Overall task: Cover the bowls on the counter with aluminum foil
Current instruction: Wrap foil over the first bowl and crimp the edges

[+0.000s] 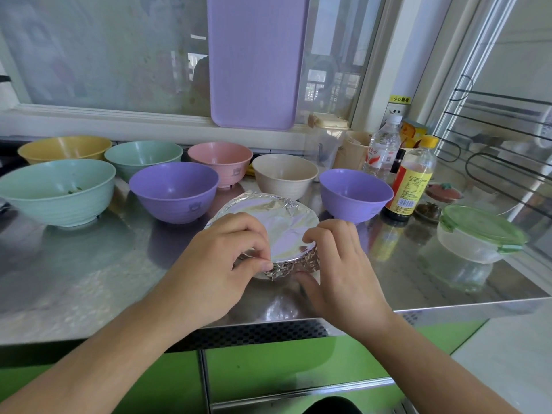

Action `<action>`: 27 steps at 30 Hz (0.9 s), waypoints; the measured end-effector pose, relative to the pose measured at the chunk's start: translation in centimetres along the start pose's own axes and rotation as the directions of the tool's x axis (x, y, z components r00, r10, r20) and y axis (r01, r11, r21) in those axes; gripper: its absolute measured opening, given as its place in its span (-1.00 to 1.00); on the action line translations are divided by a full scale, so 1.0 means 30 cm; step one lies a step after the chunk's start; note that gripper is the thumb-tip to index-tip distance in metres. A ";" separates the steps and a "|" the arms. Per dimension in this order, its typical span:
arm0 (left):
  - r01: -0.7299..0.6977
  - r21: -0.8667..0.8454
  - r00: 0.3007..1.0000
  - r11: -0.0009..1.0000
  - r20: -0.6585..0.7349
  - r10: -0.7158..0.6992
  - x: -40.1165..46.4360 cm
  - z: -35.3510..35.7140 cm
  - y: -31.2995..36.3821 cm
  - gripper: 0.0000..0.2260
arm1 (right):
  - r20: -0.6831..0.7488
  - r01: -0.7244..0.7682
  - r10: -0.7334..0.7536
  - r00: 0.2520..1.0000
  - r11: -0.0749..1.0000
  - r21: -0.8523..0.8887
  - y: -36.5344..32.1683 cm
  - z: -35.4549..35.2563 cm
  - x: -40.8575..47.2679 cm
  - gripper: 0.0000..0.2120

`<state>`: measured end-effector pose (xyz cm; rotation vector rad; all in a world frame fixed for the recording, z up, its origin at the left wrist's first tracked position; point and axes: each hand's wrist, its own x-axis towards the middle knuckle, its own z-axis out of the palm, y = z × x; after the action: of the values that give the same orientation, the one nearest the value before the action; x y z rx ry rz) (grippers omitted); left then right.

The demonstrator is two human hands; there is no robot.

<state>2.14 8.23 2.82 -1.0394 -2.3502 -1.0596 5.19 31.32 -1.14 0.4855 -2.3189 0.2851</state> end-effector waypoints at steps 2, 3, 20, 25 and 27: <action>0.008 -0.003 1.000 1.000 -0.001 -0.008 -0.001 -0.004 -0.002 -0.79 | 0.096 0.008 -0.018 0.995 0.994 0.106 0.011 -0.034 0.001 -0.44; 0.010 -0.003 1.000 1.000 -0.001 -0.010 -0.003 -0.008 -0.004 -0.79 | 0.147 -0.010 -0.017 0.989 0.984 0.180 0.018 -0.057 0.001 -0.39; -0.038 0.020 0.999 0.999 0.026 0.038 -0.019 -0.021 0.007 -0.81 | -0.036 -0.018 0.023 0.999 0.990 0.141 -0.003 -0.039 0.018 -0.59; -0.100 0.249 0.994 0.963 0.063 0.087 -0.042 0.024 0.049 -0.60 | -0.018 -0.023 0.026 1.000 0.988 0.155 -0.015 -0.040 0.028 -0.59; -0.128 0.334 0.992 0.934 0.031 0.124 -0.040 0.051 0.050 -0.59 | -0.005 -0.025 0.026 1.000 0.987 0.159 -0.019 -0.040 0.032 -0.59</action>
<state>4.04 9.48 1.87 -1.0463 -2.3271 -0.5791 5.55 30.95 0.42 0.5321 -2.3070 0.4860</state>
